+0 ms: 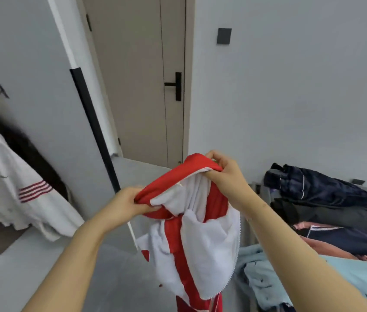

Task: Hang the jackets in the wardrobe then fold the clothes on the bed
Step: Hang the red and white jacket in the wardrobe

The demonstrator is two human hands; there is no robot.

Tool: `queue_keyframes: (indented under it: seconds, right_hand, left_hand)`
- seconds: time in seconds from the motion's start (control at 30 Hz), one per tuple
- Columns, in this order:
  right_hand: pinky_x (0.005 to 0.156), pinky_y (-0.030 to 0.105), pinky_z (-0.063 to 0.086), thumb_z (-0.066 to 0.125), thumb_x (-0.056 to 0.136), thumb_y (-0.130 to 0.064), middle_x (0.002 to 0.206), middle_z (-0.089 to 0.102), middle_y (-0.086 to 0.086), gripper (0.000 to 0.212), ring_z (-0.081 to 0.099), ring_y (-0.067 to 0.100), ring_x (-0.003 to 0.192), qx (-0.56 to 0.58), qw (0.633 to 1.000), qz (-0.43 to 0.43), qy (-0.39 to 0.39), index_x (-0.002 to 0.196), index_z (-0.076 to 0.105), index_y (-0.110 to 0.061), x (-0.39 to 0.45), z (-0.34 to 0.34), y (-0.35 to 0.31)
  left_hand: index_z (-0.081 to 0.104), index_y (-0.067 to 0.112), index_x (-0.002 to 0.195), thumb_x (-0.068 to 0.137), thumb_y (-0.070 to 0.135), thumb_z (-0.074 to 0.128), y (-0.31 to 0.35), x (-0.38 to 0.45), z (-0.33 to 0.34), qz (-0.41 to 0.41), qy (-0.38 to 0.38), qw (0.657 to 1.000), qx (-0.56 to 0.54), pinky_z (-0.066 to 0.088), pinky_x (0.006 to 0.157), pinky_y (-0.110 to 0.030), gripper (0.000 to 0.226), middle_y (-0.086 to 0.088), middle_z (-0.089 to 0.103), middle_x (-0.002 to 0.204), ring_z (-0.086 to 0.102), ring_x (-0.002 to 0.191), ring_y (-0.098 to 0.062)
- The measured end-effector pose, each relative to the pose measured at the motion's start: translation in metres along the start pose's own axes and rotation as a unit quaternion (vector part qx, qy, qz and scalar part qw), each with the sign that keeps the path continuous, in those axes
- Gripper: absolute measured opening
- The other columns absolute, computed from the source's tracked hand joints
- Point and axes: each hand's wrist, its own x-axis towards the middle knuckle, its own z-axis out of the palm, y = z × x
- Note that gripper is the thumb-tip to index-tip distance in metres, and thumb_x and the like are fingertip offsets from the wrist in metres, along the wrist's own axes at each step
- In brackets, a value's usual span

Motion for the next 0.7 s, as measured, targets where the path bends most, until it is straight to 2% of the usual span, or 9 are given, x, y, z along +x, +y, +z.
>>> queue_keyframes:
  seconds: [0.07,0.13,0.2,0.27,0.33,0.43,0.53,0.57,0.7]
  right_hand:
    - [0.064,0.022,0.038,0.063,0.079,-0.012,0.074,0.051,0.005,0.009,0.046,0.015,0.072,-0.002,0.999,0.022,-0.028,0.076,0.057,-0.018,0.013,0.020,0.003]
    - [0.070,0.029,0.038,0.065,0.077,-0.019,0.078,0.054,0.007,0.007,0.048,0.019,0.077,0.012,0.997,0.059,-0.056,0.078,0.059,-0.017,0.024,0.039,0.011]
    - [0.079,0.036,0.043,0.068,0.077,-0.022,0.085,0.061,0.012,0.012,0.055,0.024,0.083,0.031,0.989,0.101,-0.104,0.085,0.063,-0.013,0.038,0.056,0.023]
    - [0.089,0.039,0.052,0.074,0.077,-0.019,0.103,0.070,0.017,0.026,0.065,0.030,0.094,0.052,0.971,0.148,-0.182,0.101,0.069,-0.008,0.053,0.068,0.033]
    - [0.088,0.039,0.056,0.081,0.075,-0.017,0.110,0.071,0.016,0.034,0.069,0.030,0.101,0.031,0.942,0.191,-0.275,0.107,0.070,-0.012,0.071,0.080,0.040]
    - [0.083,0.036,0.057,0.084,0.074,-0.025,0.103,0.074,0.013,0.029,0.072,0.029,0.095,-0.033,0.917,0.200,-0.342,0.097,0.074,-0.013,0.096,0.104,0.053]
    - [0.078,0.031,0.056,0.076,0.082,-0.024,0.102,0.074,0.014,0.021,0.071,0.027,0.093,0.057,0.918,0.201,-0.338,0.098,0.075,-0.009,0.118,0.134,0.067]
    - [0.078,0.031,0.055,0.073,0.083,-0.023,0.102,0.073,0.015,0.023,0.069,0.027,0.093,0.108,0.913,0.210,-0.333,0.100,0.074,-0.007,0.126,0.142,0.069]
    - [0.085,0.034,0.055,0.072,0.080,-0.014,0.104,0.069,0.018,0.032,0.066,0.031,0.096,0.245,0.878,0.218,-0.348,0.108,0.067,0.001,0.166,0.172,0.058]
  left_hand:
    - [0.071,0.014,0.101,0.084,0.005,0.074,-0.021,-0.005,-0.026,-0.014,0.060,0.998,-0.017,0.050,0.081,-0.022,0.020,0.000,0.062,0.103,0.062,0.092,-0.013]
    - [0.068,0.014,0.115,0.090,0.000,0.062,-0.039,-0.014,-0.050,-0.045,0.078,0.987,-0.132,0.052,0.082,-0.017,0.029,0.000,0.067,0.116,0.066,0.102,-0.014]
    - [0.068,0.013,0.115,0.093,0.000,0.055,-0.050,-0.022,-0.068,-0.074,0.095,0.963,-0.240,0.055,0.077,-0.019,0.028,-0.009,0.073,0.112,0.069,0.100,-0.019]
    - [0.068,0.015,0.111,0.094,0.003,0.053,-0.057,-0.026,-0.081,-0.072,0.140,0.953,-0.260,0.054,0.073,-0.017,0.026,-0.004,0.075,0.105,0.071,0.095,-0.014]
    - [0.070,0.021,0.105,0.096,0.005,0.052,-0.057,-0.027,-0.093,-0.054,0.202,0.944,-0.255,0.053,0.073,-0.015,0.025,0.005,0.076,0.097,0.070,0.089,-0.006]
    - [0.074,0.033,0.090,0.091,0.012,0.061,-0.048,-0.023,-0.114,-0.012,0.264,0.947,-0.183,0.049,0.073,-0.012,0.025,0.014,0.075,0.088,0.067,0.083,0.001]
    - [0.069,0.026,0.082,0.078,0.023,0.068,-0.038,-0.023,-0.134,0.023,0.300,0.951,-0.073,0.044,0.066,-0.008,0.005,0.016,0.068,0.075,0.060,0.071,0.005]
    - [0.065,0.020,0.081,0.075,0.024,0.073,-0.039,-0.025,-0.143,0.017,0.325,0.945,-0.018,0.042,0.063,-0.009,0.011,0.014,0.064,0.070,0.056,0.066,0.004]
    - [0.059,0.026,0.080,0.069,0.036,0.088,-0.060,-0.046,-0.171,-0.159,0.361,0.905,0.161,0.045,0.065,-0.027,0.032,0.014,0.062,0.068,0.057,0.064,-0.005]
